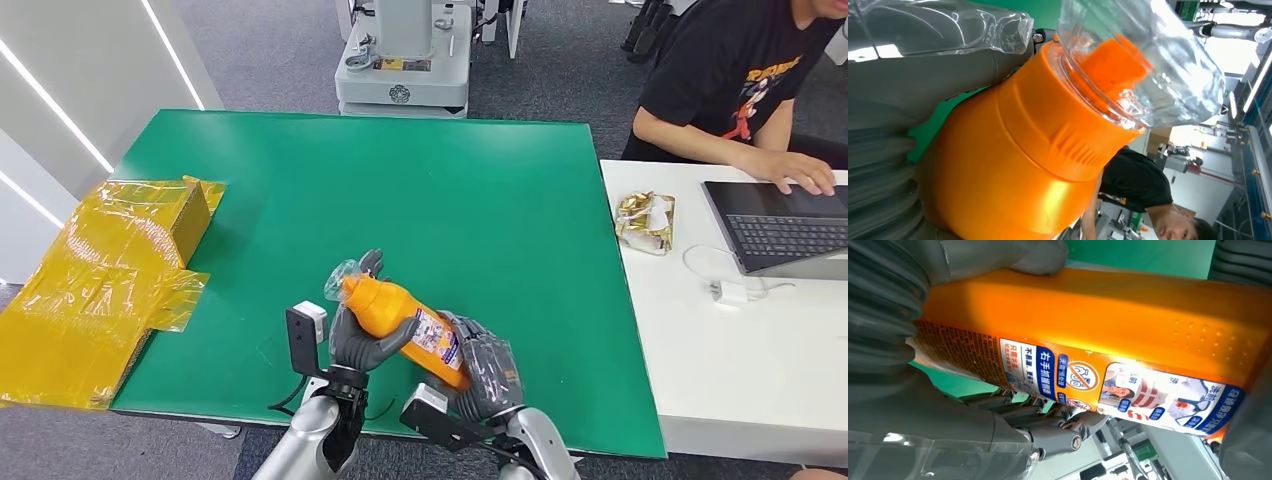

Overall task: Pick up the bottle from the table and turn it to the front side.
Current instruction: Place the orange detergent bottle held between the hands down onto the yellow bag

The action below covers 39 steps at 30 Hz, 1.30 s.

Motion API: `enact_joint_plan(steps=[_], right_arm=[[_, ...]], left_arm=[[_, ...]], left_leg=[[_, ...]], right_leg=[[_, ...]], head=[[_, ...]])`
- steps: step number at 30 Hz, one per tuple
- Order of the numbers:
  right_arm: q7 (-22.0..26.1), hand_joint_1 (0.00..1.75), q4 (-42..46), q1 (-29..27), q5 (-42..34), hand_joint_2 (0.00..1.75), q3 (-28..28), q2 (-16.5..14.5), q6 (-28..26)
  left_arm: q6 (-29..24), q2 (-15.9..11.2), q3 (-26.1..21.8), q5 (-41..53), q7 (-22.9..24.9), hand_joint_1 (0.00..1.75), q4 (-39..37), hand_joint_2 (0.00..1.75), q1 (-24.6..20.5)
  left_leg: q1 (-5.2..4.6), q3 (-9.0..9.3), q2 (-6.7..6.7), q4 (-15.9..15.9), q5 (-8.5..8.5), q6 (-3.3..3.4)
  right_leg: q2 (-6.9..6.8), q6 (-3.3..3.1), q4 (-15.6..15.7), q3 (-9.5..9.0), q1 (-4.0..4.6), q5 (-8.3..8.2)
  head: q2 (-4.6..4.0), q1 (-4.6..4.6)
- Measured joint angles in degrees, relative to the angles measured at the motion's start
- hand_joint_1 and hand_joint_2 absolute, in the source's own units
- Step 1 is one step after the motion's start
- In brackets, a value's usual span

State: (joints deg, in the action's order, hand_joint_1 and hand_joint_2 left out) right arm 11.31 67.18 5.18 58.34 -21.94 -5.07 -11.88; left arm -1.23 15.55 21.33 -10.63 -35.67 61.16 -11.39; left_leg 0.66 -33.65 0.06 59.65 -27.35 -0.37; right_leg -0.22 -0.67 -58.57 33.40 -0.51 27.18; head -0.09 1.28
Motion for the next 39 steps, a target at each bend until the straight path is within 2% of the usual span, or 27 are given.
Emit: enact_joint_plan(steps=[9, 23, 24, 27, 28, 32, 39], right_arm=[[-0.7, 1.75, 0.98, -0.64, 1.59, 1.75, 0.22, 0.0, -0.13], [0.11, 1.75, 1.8, -1.22, 1.26, 1.75, -0.07, 0.0, 0.2], [0.1, 1.56, 1.8, -1.21, 1.3, 1.75, -0.09, -0.01, 0.2], [0.09, 0.25, 1.79, -1.17, 1.52, 1.75, -0.15, -0.07, 0.15], [0.11, 0.0, 1.79, -1.15, 1.6, 1.75, -0.23, -0.13, 0.0], [1.56, 0.0, 1.86, -1.13, -0.05, 1.75, -0.52, -0.71, -3.28], [6.86, 0.0, 5.16, -1.84, -10.42, 1.75, -0.52, -1.42, -10.84]], left_arm=[[2.3, 0.04, 0.0, 0.2, -0.37, 1.75, 0.21, 1.75, 0.34], [2.67, 0.1, -0.06, 1.14, -0.37, 1.75, 0.7, 1.75, 0.43], [2.67, 0.1, -0.06, 1.15, -0.37, 1.75, 0.7, 1.75, 0.43], [2.65, 0.1, -0.07, 1.16, -0.42, 1.75, 0.72, 1.75, 0.42], [2.57, 0.09, -0.08, 1.17, -0.53, 1.75, 0.76, 1.75, 0.41], [1.66, 0.11, -0.11, 0.79, -1.19, 1.75, 1.54, 1.75, 0.28], [-0.16, 0.15, -0.15, -0.41, -1.53, 1.75, 4.7, 1.75, -0.06]], left_leg=[[0.0, -0.01, 0.0, 0.0, 0.0, 0.0], [0.0, -0.01, 0.0, 0.0, 0.0, 0.0], [0.0, -0.01, 0.0, 0.0, 0.0, 0.0], [0.0, -0.02, -0.01, -0.01, 0.0, 0.0], [0.0, -0.02, -0.01, -0.01, 0.0, 0.0], [0.0, -0.03, -0.01, -0.01, 0.0, 0.0], [0.0, -0.04, -0.02, -0.01, 0.0, 0.0]], right_leg=[[0.0, 0.0, 0.0, 0.0, 0.0, 0.0], [-0.01, 0.0, -0.01, -0.01, 0.0, 0.0], [-0.01, 0.0, -0.01, -0.01, 0.0, 0.0], [-0.01, 0.0, -0.01, -0.01, 0.0, 0.0], [-0.01, 0.0, -0.01, -0.01, 0.0, 0.0], [-0.02, 0.0, -0.01, -0.01, 0.0, 0.0], [-0.03, 0.0, -0.01, -0.01, 0.0, 0.0]], head=[[0.0, 0.01], [0.0, 0.01], [0.0, 0.01], [0.0, 0.01], [0.0, 0.01], [0.0, 0.01], [0.0, 0.01]])
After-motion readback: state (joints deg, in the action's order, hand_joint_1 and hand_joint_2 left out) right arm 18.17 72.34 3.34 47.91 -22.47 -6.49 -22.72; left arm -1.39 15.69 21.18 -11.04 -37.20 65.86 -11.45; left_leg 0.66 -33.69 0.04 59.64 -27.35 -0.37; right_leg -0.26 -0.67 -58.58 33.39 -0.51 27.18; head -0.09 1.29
